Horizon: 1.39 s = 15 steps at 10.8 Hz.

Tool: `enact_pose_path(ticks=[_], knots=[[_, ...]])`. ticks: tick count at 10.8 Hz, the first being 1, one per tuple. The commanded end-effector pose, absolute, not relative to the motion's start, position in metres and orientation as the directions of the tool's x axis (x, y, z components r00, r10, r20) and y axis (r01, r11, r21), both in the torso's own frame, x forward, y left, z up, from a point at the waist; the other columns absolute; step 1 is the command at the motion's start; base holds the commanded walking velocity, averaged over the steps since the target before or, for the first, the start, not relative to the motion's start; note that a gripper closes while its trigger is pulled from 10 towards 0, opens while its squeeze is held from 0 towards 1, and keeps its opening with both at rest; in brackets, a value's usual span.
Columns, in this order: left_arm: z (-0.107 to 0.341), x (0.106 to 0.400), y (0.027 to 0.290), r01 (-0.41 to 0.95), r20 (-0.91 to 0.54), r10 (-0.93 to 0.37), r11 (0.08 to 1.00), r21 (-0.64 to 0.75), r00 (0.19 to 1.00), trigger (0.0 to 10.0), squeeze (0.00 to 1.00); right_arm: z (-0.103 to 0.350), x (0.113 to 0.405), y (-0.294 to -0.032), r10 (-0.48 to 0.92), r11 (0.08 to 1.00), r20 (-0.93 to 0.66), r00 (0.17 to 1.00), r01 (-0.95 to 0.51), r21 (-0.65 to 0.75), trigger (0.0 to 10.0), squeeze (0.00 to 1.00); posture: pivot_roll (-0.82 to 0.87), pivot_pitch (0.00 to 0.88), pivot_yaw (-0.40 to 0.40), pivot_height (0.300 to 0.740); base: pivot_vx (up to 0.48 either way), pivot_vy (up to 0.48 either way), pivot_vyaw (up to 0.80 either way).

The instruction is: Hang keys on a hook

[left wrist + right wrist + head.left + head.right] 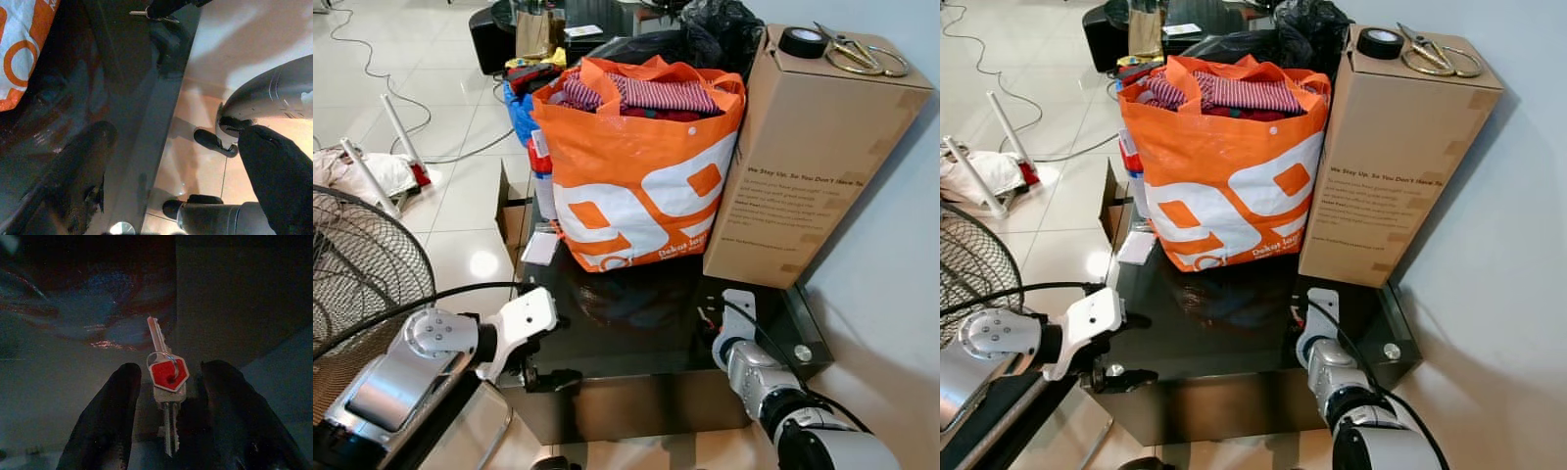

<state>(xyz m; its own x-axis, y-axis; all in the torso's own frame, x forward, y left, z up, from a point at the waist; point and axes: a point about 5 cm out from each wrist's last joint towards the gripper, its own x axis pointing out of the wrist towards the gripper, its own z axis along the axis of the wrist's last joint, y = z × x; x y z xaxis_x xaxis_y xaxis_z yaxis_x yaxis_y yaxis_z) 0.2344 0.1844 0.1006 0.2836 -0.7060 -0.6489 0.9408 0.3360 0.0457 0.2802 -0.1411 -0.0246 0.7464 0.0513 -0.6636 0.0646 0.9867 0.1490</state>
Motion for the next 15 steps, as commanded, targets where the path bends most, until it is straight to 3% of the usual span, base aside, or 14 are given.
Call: enact_pose_path(ticks=[1,4,7,9,12,15], knots=[[0.105,0.234,0.189,0.937,-0.648,-0.702,0.344,0.057,0.297,10.0,0.09,-0.021,0.284,-0.141,0.038,0.986,-0.648,0.761,0.077,0.149,10.0,0.0,0.1,0.011,-0.021,0.74,0.0,0.0,0.0],[0.107,0.233,0.191,0.938,-0.651,-0.7,0.341,0.055,0.292,10.0,0.09,-0.025,0.28,-0.142,-0.004,0.992,-0.672,0.741,0.089,0.092,10.0,0.0,0.12,0.035,-0.016,0.74,0.0,0.0,0.0],[0.111,0.23,0.193,0.944,-0.658,-0.701,0.328,0.046,0.276,10.0,0.09,-0.023,0.282,-0.133,0.013,0.987,-0.658,0.753,0.096,0.129,9.6,0.0,0.15,0.068,-0.005,0.74,0.0,0.0,0.0],[0.113,0.228,0.194,0.944,-0.661,-0.699,0.326,0.043,0.272,10.0,0.09,-0.023,0.282,-0.129,0.025,0.986,-0.65,0.76,0.089,0.142,8.4,0.0,0.15,0.082,-0.003,0.74,0.0,0.0,0.0],[0.113,0.224,0.195,0.945,-0.669,-0.695,0.326,0.032,0.262,10.0,0.09,-0.025,0.279,-0.13,0.013,0.988,-0.656,0.755,0.092,0.125,5.1,0.0,0.16,0.098,-0.001,0.74,0.0,0.0,0.0],[0.113,0.226,0.191,0.946,-0.666,-0.699,0.323,0.03,0.26,10.0,0.09,-0.025,0.279,-0.133,0.002,0.988,-0.657,0.754,0.1,0.117,4.0,0.0,0.15,0.088,0.002,0.74,0.0,0.0,0.0]])
